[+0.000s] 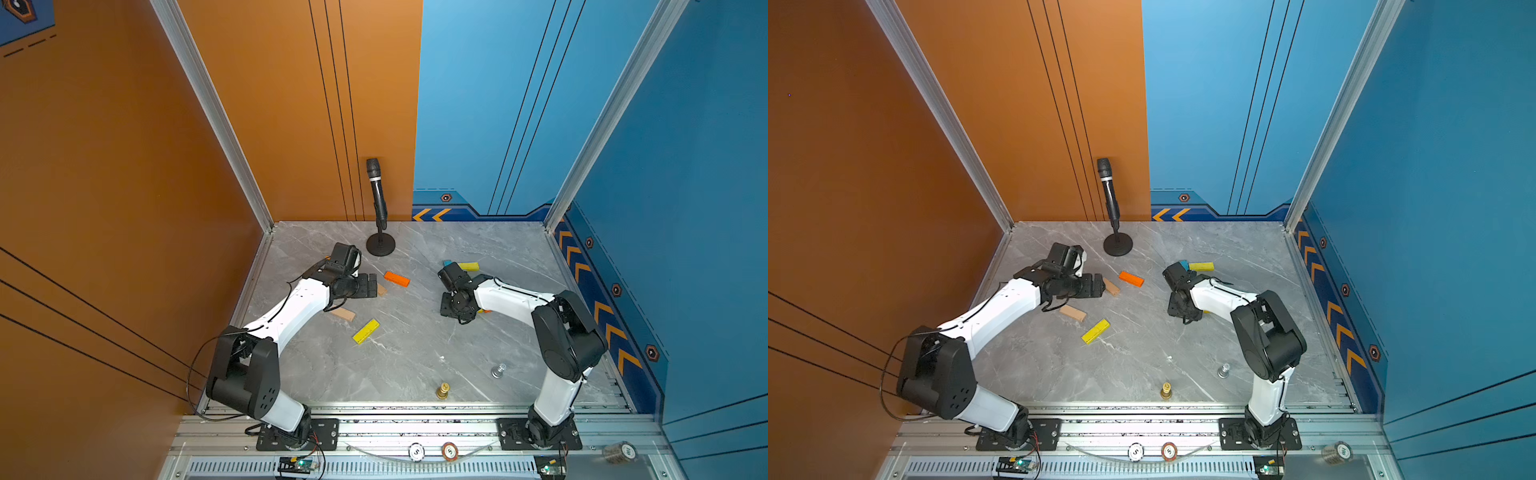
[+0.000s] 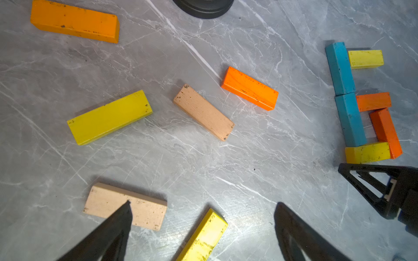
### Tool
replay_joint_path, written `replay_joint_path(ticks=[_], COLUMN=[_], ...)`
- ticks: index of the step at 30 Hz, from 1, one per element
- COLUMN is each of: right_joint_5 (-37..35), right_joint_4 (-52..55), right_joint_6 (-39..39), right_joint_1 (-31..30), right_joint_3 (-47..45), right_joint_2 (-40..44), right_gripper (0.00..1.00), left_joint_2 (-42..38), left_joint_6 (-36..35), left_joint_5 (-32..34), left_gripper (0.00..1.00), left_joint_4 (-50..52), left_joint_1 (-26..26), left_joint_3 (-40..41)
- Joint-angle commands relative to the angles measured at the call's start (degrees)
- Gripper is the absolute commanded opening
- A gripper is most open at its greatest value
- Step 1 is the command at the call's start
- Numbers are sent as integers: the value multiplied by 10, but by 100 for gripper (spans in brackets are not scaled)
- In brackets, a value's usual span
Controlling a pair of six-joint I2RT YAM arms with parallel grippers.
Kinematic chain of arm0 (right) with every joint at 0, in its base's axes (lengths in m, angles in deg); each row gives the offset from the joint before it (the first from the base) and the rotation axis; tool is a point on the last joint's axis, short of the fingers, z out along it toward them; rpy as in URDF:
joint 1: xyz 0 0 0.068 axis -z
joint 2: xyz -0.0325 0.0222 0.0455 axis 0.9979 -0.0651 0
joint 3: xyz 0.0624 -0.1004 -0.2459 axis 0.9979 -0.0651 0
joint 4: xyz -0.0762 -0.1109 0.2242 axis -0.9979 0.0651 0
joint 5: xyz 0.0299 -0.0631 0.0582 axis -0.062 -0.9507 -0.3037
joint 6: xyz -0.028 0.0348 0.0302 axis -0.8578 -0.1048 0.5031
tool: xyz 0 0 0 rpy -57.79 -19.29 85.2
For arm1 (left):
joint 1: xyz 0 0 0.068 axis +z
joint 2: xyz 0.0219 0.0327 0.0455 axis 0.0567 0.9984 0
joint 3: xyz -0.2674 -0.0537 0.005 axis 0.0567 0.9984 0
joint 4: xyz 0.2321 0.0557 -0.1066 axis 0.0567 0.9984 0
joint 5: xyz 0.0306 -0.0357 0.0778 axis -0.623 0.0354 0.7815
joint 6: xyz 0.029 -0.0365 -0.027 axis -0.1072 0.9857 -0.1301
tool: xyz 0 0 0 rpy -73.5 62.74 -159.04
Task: Assemble the number 6 with building blocks
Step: Assemble the building block at the center of the board.
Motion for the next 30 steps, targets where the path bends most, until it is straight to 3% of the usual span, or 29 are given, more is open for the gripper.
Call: replay_joint_path(ticks=[1,9,16,30], right_joint_5=[-2,3,84,130], right_joint_4=[24,41,-30,-69], right_joint_6=[-16,-38,-15,-19], right_joint_1=[9,119,222,278], right_joint_3=[19,11,-50,-53], right_joint_2=[42,133,132,63], right_gripper=[50,51,51,51], left_joint_2=[4,4,5,8], left_joint_6=[-9,-9,-8,-10], left_joint_5=[6,4,1,2], left_gripper=[98,98,98,98], left_joint_4=[1,1,1,1], left_joint_1=[-3,-3,-3,-4], left_joint_3=[-21,-21,-22,-23])
